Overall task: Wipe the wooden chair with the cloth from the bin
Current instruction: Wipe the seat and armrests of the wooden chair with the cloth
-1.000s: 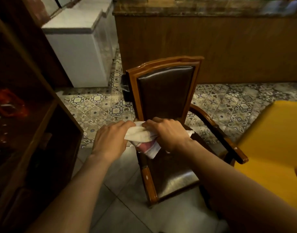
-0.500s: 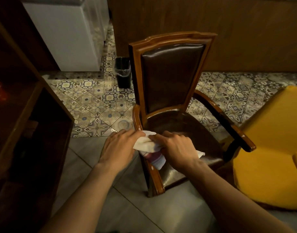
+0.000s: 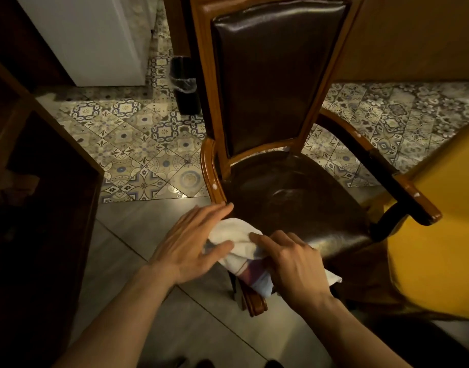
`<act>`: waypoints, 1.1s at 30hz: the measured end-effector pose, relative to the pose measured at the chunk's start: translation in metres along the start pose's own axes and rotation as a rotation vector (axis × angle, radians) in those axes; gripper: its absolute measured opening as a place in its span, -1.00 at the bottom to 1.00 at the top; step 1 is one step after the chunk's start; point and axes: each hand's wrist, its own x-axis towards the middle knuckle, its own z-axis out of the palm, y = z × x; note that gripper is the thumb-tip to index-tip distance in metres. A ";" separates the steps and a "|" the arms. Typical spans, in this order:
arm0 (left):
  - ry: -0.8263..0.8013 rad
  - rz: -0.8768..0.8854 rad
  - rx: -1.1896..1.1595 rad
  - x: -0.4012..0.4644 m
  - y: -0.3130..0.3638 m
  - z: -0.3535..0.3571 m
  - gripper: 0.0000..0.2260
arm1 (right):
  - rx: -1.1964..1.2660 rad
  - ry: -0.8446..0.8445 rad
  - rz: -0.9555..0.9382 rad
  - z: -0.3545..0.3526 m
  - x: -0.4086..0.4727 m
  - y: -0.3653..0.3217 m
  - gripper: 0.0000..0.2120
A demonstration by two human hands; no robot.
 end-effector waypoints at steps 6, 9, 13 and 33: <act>0.013 0.000 0.137 0.047 -0.016 0.013 -0.42 | 0.007 -0.032 0.006 0.013 0.008 -0.001 -0.53; -0.115 0.009 0.256 0.062 -0.020 0.032 -0.40 | -0.011 -0.032 0.011 0.022 0.012 -0.001 -0.48; -0.194 0.037 0.330 0.065 -0.035 0.052 -0.45 | -0.028 -0.074 -0.011 0.040 0.023 0.000 -0.34; -0.079 0.110 0.298 0.062 -0.053 0.072 -0.52 | -0.002 -0.132 -0.037 0.074 0.028 -0.018 -0.23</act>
